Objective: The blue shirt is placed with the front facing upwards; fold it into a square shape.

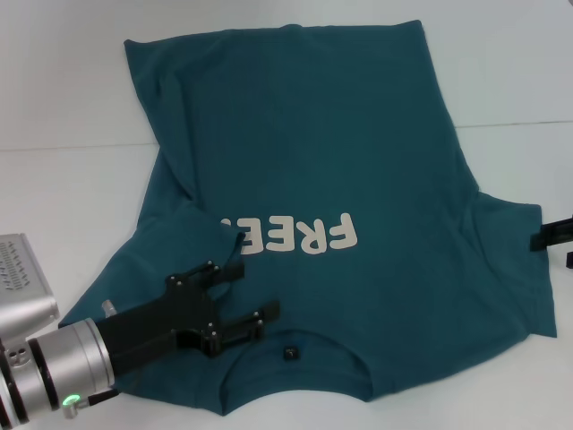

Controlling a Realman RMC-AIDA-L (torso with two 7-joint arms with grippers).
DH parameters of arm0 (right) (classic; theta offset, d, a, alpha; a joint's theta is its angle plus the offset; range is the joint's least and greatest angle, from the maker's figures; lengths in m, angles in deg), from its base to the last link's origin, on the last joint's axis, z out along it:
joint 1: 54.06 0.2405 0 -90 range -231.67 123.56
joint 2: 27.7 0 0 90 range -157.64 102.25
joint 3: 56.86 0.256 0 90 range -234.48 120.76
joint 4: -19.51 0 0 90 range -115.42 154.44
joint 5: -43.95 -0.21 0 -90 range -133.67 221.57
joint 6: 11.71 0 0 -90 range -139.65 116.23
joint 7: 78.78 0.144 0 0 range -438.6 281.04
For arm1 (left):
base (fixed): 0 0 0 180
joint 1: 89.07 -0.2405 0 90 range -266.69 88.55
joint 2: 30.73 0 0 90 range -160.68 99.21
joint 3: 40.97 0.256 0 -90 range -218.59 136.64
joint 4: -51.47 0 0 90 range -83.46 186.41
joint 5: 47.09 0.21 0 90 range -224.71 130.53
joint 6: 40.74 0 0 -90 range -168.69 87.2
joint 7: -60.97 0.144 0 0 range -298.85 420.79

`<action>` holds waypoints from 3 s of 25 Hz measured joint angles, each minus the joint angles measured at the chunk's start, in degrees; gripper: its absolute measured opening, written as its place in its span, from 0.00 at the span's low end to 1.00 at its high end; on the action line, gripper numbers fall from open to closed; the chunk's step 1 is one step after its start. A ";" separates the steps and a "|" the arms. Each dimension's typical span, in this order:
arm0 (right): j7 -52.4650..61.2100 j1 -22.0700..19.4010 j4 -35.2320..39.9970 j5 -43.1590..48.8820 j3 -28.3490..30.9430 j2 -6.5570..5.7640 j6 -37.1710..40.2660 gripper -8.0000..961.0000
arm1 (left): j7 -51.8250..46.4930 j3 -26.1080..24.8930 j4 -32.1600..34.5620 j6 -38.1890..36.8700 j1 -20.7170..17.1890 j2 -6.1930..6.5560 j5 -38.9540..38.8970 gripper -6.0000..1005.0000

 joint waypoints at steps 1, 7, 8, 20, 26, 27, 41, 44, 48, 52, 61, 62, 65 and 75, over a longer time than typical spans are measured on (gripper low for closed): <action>0.00 0.01 -0.04 0.00 -0.13 0.19 -0.25 0.77 | 0.00 0.00 0.00 0.00 -0.02 0.00 0.00 0.80; -0.09 0.14 -0.47 -0.01 -0.33 0.98 -1.93 0.77 | 0.00 -0.01 0.00 0.12 -0.14 0.00 0.01 0.80; -0.18 0.14 -0.80 0.02 -0.36 1.02 -2.37 0.77 | 0.00 -0.01 0.00 0.13 -0.15 0.00 0.02 0.80; -0.50 0.13 -2.24 -0.33 -0.23 2.26 -6.06 0.73 | 0.00 -0.01 -0.07 0.14 -0.17 0.00 0.09 0.80; -0.46 0.17 -3.48 -0.69 0.06 2.59 -8.17 0.70 | 0.00 -0.01 -0.09 0.14 -0.18 0.00 0.10 0.80; -0.39 0.21 -3.78 -0.74 0.07 2.58 -8.56 0.70 | 0.00 -0.01 -0.09 0.14 -0.18 0.00 0.10 0.80; -3.72 -1.94 -4.50 -7.95 0.22 2.77 -9.58 0.49 | -0.01 0.00 -0.09 0.13 -0.18 0.00 -0.12 0.80; -4.36 -2.03 -4.46 -8.69 0.04 2.86 -9.41 0.28 | 0.00 0.00 -0.09 0.13 -0.18 0.00 -0.19 0.80; -5.02 -2.06 -4.15 -8.76 -0.07 2.99 -9.18 0.09 | -0.01 0.00 -0.09 0.13 -0.18 0.00 -0.26 0.80; -5.75 -2.07 -3.91 -8.79 0.13 3.13 -9.03 0.03 | 0.00 -0.04 -0.09 0.13 -0.26 0.00 -0.37 0.80; -6.63 -2.66 -2.73 -10.60 0.36 2.35 -7.49 0.04 | 0.00 -0.35 -0.09 -0.09 -0.35 0.00 -0.44 0.80; -6.67 -2.94 -2.32 -11.11 0.42 2.26 -7.29 0.04 | 0.00 -0.37 -0.09 -0.10 -0.36 0.00 -0.44 0.80; -6.67 -3.68 -1.31 -12.24 0.49 1.70 -6.58 0.04 | 0.00 -0.36 -0.09 -0.13 -0.35 0.00 -0.44 0.80; -6.23 -4.23 -0.66 -12.64 1.22 -0.97 -3.96 0.05 | 0.00 -0.38 -0.08 -0.23 -0.35 0.00 -0.37 0.80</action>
